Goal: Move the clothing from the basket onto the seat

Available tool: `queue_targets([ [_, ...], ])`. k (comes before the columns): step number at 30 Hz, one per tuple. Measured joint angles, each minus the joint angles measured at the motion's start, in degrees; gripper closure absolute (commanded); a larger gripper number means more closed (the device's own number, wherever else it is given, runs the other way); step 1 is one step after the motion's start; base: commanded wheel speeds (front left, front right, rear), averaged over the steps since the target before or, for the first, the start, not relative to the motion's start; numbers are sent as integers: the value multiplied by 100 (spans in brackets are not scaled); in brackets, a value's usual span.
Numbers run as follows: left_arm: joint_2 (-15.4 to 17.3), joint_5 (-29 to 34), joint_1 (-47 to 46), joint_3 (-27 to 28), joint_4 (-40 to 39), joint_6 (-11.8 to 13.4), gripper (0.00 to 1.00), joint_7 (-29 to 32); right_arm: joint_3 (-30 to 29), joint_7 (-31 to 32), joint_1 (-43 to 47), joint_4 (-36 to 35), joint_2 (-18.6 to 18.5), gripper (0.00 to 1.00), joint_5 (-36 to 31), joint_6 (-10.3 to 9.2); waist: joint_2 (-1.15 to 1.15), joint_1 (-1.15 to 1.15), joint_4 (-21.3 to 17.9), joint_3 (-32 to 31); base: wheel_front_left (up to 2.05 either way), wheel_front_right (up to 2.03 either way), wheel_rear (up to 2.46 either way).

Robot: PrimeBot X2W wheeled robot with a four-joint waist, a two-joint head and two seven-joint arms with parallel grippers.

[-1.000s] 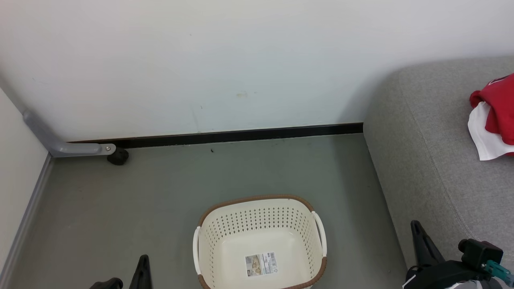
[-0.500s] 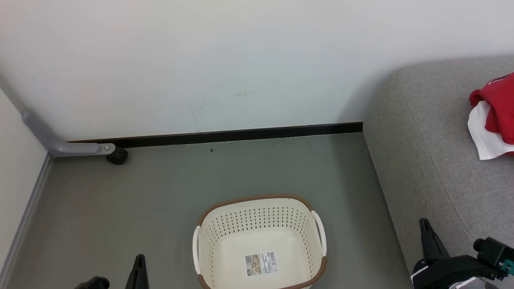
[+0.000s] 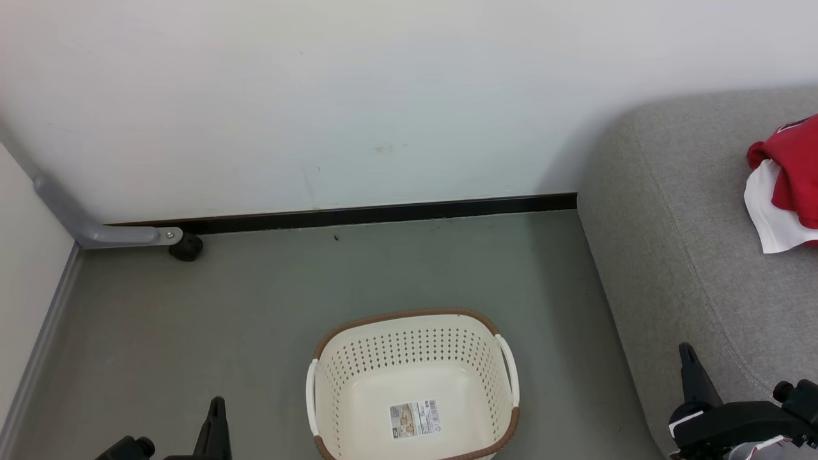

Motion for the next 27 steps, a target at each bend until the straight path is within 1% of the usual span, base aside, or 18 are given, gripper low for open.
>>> queue_targets([
  [2, -2, -172, -23, 25, -12, -51, 100, 51, -36, 44, -1, -25, 8, 100, 162, 4, 0, 0, -1, 2, 0, 0, 0],
  [7, -9, -550, -77, 88, -63, -59, 100, 145, -130, 145, -1, -73, 21, 100, 519, 18, 0, 0, -3, 8, 0, 0, 0],
  [8, -10, -627, -81, 104, -70, -108, 100, 159, -148, 147, -1, -85, 25, 100, 587, 31, 0, 0, -4, 9, 0, 0, 0],
  [22, -31, -1659, -149, 281, -174, -259, 100, 448, -399, 445, -2, -235, 88, 100, 1591, 82, 0, 0, -11, 26, 0, 0, 0],
  [27, -34, -1950, -200, 339, -208, -309, 100, 517, -472, 499, -2, -270, 109, 100, 1869, 99, 0, 0, -13, 30, 0, 0, 0],
])
